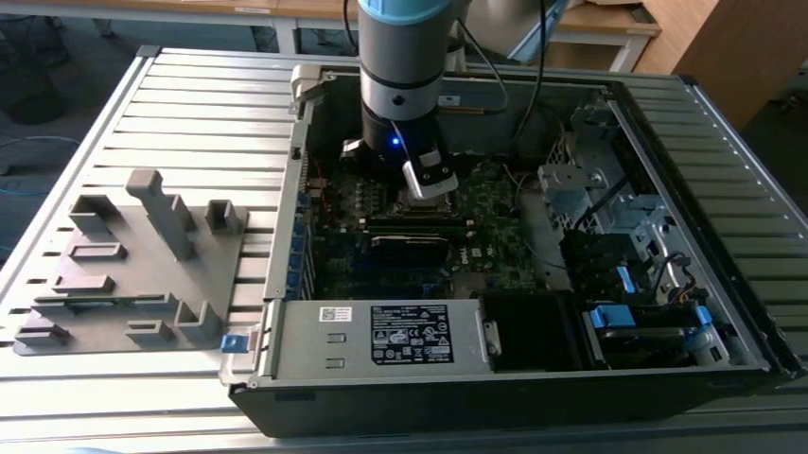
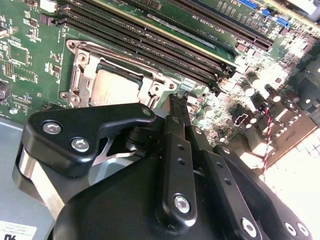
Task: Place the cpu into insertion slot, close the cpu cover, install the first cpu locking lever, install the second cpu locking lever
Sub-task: 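Install the second cpu locking lever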
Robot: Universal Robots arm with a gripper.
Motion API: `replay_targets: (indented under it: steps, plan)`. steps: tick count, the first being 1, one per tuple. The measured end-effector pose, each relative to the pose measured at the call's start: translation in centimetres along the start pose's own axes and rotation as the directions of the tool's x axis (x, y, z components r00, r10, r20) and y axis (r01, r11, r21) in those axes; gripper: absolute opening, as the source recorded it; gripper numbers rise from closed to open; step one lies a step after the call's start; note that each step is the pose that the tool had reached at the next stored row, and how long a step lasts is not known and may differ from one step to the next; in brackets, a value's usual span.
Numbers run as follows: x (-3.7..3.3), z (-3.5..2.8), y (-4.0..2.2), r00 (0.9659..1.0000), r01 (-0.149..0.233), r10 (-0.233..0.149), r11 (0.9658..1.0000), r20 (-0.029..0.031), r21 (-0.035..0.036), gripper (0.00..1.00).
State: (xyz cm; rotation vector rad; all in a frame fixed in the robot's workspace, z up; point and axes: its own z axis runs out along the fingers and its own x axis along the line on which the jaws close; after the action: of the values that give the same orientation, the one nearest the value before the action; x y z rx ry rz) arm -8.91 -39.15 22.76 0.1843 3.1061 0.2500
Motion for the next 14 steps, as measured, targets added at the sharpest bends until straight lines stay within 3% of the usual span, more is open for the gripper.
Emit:
replay_targets:
  steps: [10,14]
  plan:
    - [-0.14,-0.01,0.02,1.0,0.0,0.0,1.0,0.0,-0.0001,0.11]
    - [-0.15,-0.66,0.13,1.0,0.0,0.0,1.0,0.0,0.0001,0.11]
